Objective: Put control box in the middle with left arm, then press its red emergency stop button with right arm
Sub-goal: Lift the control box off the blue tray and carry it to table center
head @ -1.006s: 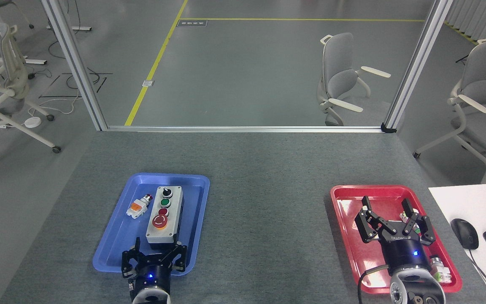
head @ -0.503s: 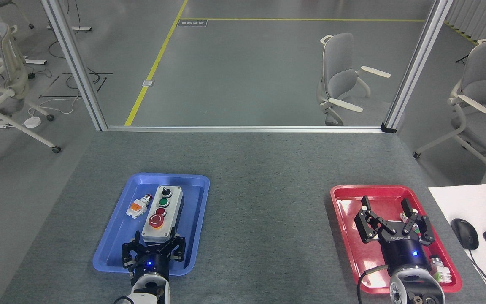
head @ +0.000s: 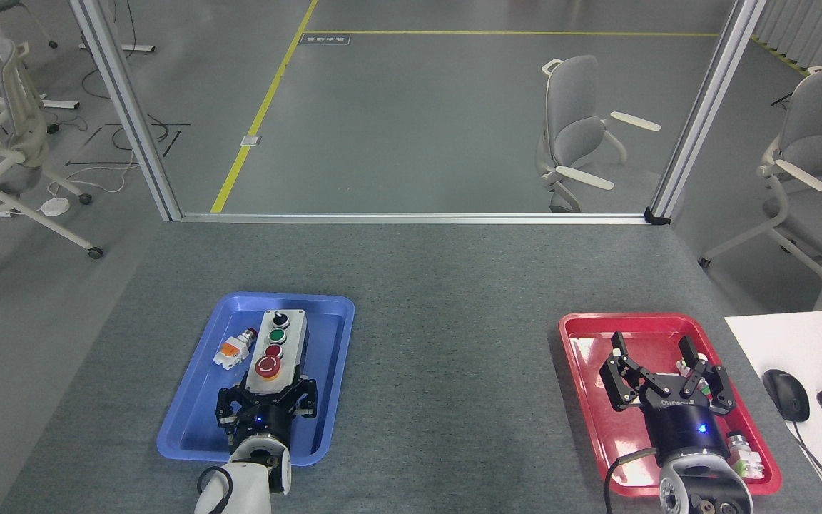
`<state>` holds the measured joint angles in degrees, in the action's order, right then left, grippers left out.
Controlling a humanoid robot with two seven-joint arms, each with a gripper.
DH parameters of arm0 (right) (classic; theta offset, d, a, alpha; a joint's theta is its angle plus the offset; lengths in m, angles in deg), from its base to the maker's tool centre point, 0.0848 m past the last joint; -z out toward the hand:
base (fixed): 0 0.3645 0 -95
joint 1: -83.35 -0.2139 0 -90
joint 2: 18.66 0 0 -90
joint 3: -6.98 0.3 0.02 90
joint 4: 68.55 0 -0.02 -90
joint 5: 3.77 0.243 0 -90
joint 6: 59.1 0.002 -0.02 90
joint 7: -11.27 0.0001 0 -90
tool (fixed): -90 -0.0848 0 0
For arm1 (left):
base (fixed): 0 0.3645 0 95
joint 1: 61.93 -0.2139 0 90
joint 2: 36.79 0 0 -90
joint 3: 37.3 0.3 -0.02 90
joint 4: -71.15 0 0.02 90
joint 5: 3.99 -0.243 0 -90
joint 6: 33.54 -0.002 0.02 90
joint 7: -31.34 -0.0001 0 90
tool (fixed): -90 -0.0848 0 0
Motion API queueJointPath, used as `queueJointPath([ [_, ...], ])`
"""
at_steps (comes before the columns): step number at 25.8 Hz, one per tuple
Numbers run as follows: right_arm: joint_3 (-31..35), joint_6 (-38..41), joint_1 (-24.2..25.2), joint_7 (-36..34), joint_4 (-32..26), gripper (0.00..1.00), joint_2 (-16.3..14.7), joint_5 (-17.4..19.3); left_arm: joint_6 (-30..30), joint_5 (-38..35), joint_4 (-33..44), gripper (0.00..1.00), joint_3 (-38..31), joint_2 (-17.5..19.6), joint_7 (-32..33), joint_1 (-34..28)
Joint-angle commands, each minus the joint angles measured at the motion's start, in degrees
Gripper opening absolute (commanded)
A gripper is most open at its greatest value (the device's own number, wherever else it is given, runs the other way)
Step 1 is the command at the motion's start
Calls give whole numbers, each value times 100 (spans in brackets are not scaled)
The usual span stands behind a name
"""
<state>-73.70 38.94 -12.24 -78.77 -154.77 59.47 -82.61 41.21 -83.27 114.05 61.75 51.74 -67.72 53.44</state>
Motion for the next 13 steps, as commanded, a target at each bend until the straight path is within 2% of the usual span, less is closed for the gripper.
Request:
queueJointPath([
  [1, 0, 13, -4, 21, 0, 99, 10, 0, 347, 0, -2, 0, 9, 50, -8, 21],
  [6, 0, 22, -4, 21, 0, 99, 1, 0, 585, -17, 218, 0, 9, 253, -43, -32],
  [13, 0, 22, 4, 21, 0, 99, 10, 0, 866, 9, 1756, 0, -18, 367, -184, -612],
])
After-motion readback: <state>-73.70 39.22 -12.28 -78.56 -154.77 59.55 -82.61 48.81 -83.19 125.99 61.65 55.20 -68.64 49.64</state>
